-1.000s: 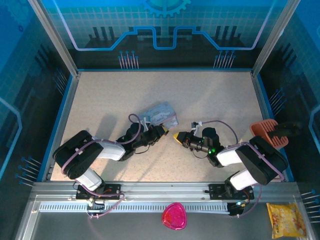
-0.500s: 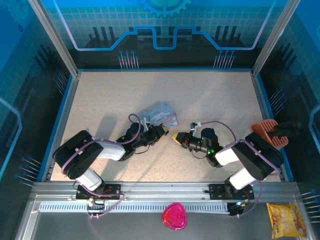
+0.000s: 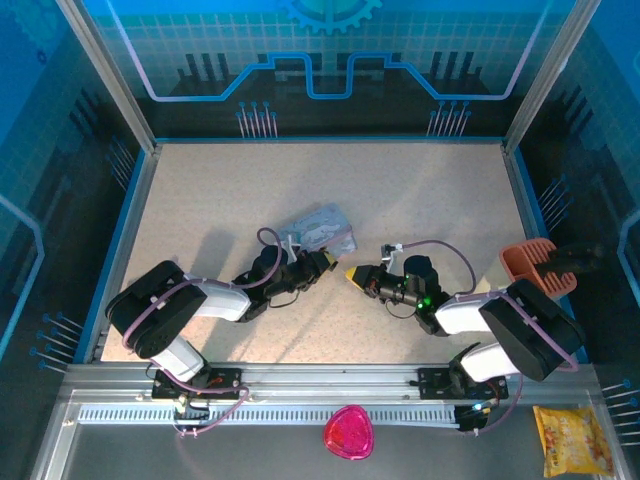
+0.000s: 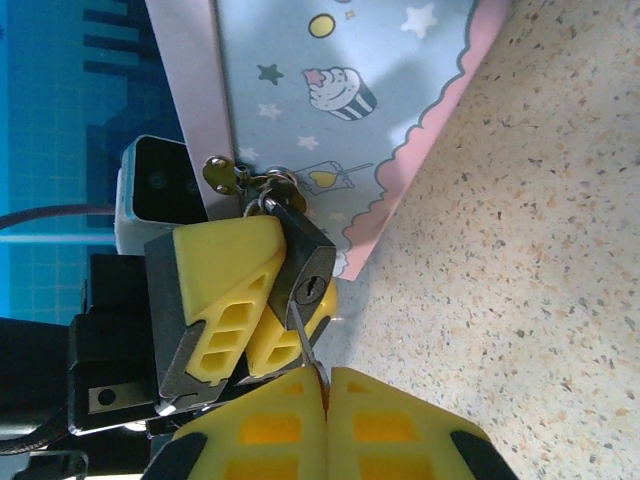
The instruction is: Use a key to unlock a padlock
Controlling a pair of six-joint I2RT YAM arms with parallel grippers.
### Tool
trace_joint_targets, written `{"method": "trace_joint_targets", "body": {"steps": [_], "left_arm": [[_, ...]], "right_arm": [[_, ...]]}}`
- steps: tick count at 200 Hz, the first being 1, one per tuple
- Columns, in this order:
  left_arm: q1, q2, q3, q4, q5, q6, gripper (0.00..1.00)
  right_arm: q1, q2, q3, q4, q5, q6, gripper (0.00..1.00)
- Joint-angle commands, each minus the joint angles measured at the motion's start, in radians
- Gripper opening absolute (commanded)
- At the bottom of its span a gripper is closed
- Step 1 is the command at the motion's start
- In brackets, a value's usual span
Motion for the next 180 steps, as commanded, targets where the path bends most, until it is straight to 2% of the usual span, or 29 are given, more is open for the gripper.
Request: {"method": "trace_joint_targets", "body": {"steps": [1, 68, 180], "left_arm": [[-0.001, -0.022, 0.019, 0.05, 0.017, -0.003, 0.0], [-0.001, -0.028, 0.021, 0.047, 0.018, -0.01, 0.0], [-0.005, -0.073, -0.004, 0.031, 0.004, -0.018, 0.0]], "right_arm": [[0.011, -0.007, 0.027, -0.04, 0.004, -0.03, 0.0], [0.021, 0.032, 0.034, 0.018, 0.006, -0.01, 0.0], [0.014, 0.015, 0.039, -0.015, 0.004, -0.026, 0.0]]}}
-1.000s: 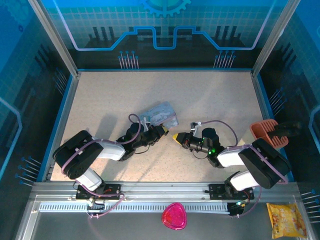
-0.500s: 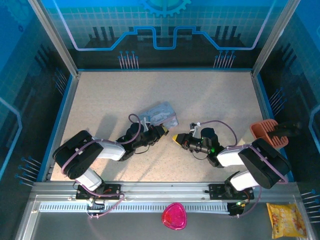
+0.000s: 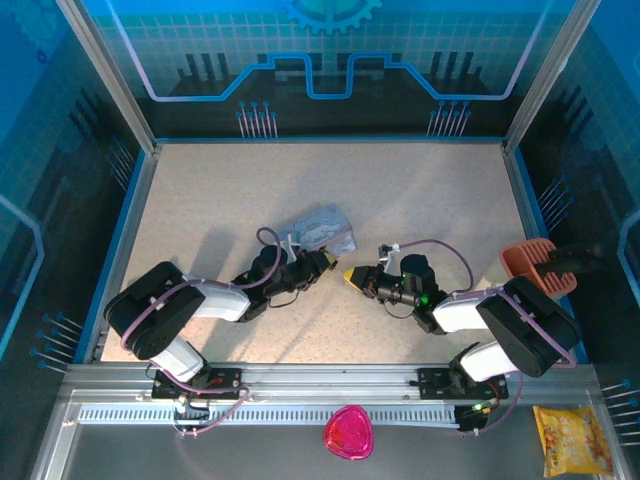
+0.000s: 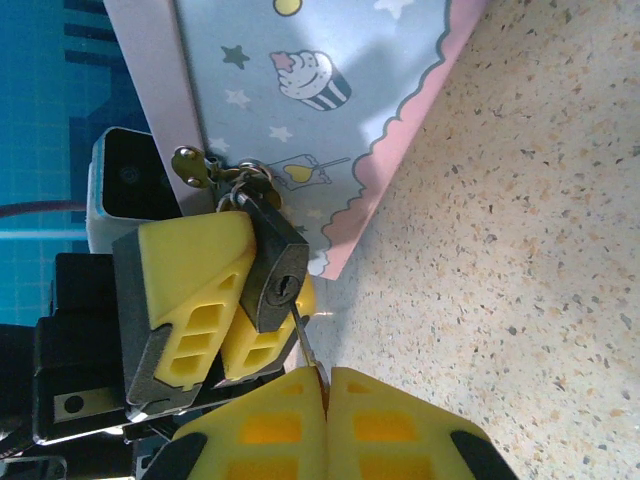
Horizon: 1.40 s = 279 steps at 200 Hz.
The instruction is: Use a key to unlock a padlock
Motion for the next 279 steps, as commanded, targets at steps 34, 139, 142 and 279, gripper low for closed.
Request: {"method": "trace_joint_targets", "body": {"steps": [34, 139, 142, 279], "left_arm": [[-0.009, -0.088, -0.007, -0.003, 0.001, 0.002, 0.0], [-0.013, -0.068, -0.011, 0.002, -0.009, 0.001, 0.0], [-0.012, -0.067, -0.011, 0.002, -0.008, 0.001, 0.0], [-0.012, -0.046, -0.005, 0.031, 0.006, -0.013, 0.0]], "right_arm": [[-0.001, -0.001, 0.023, 0.021, 0.0, -0.014, 0.0], [-0.002, -0.049, 0.015, -0.008, -0.001, -0.016, 0.0], [-0.002, -0.047, 0.016, -0.007, -0.002, -0.016, 0.0], [-0.001, -0.053, 0.011, -0.004, 0.002, -0.013, 0.0]]}}
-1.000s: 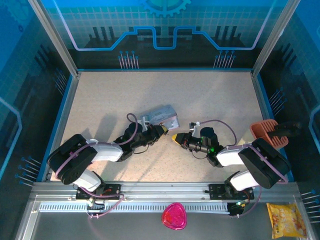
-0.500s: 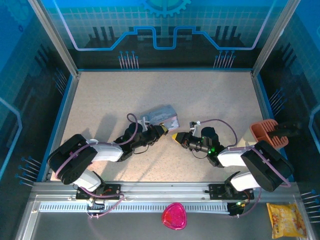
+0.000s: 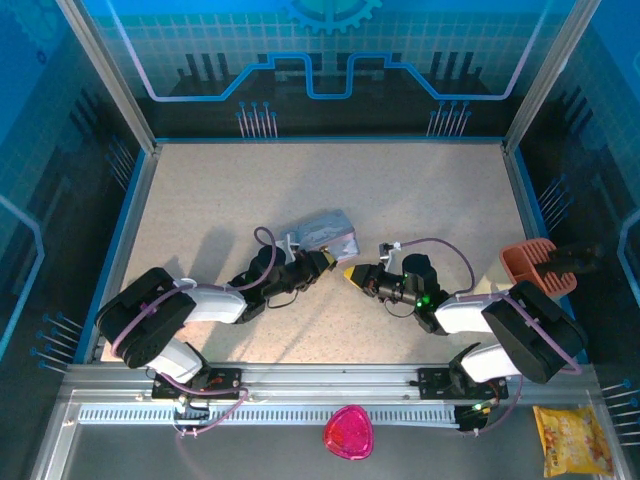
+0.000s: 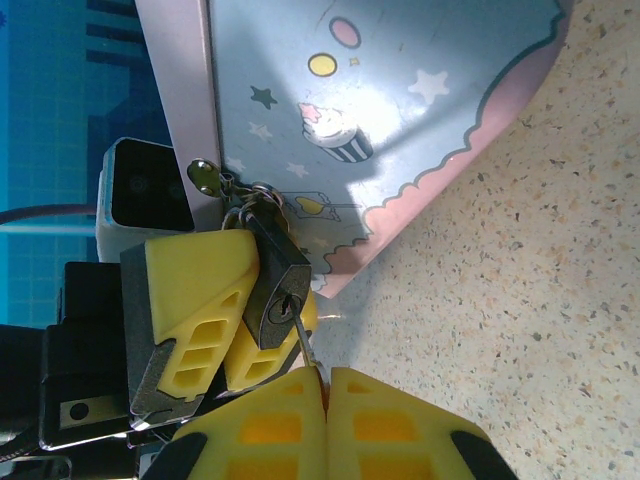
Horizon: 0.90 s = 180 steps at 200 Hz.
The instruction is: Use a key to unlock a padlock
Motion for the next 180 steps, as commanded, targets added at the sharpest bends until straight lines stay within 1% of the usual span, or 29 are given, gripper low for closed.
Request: {"method": "trace_joint_targets", "body": {"steps": [1, 145, 180], "left_arm": [[-0.007, 0.008, 0.001, 0.071, 0.009, -0.013, 0.0], [-0.016, -0.018, 0.011, 0.077, 0.013, -0.033, 0.0], [-0.019, -0.026, 0.015, 0.071, 0.019, -0.04, 0.0]], "right_arm": [[-0.001, -0.013, 0.01, 0.007, 0.003, -0.007, 0.0], [-0.001, 0.018, 0.008, 0.062, 0.03, 0.003, 0.0], [0.0, 0.053, 0.007, 0.112, 0.03, 0.015, 0.0]]}}
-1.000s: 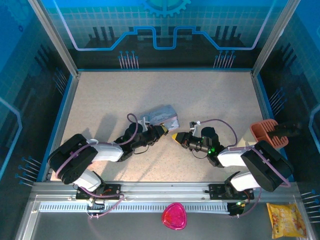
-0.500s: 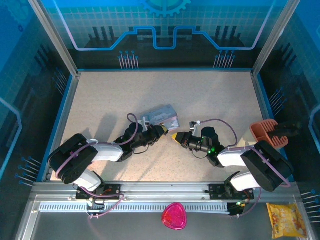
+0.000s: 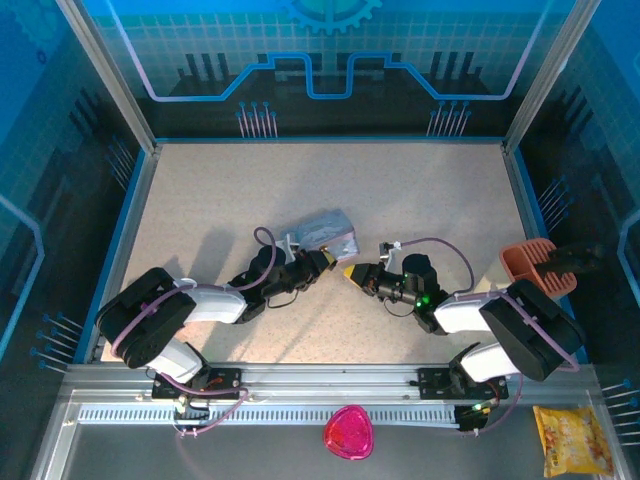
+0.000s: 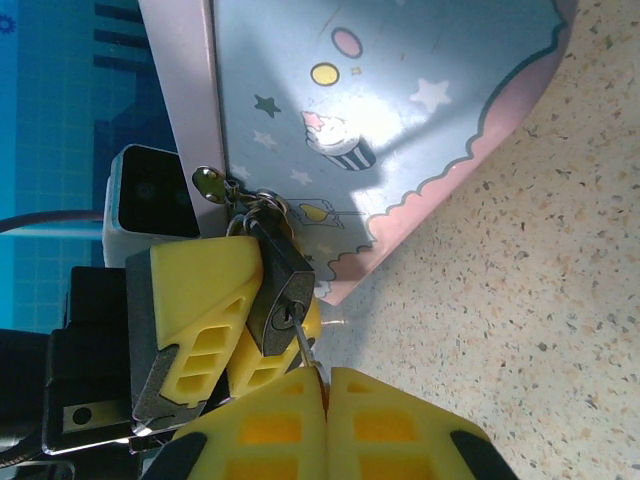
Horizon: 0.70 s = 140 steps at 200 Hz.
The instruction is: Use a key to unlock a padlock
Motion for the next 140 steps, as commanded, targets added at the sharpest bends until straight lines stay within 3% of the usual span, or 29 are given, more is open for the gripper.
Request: {"method": "trace_joint_targets", "body": {"steps": [1, 140], "left_arm": [[-0.016, -0.027, 0.015, 0.068, 0.024, -0.023, 0.0], [-0.029, -0.032, 0.033, 0.067, 0.033, -0.038, 0.0]], "right_arm": [[0.0, 0.031, 0.007, 0.072, 0.022, 0.009, 0.0], [0.016, 0.115, 0.008, 0.216, 0.01, 0.048, 0.0]]}}
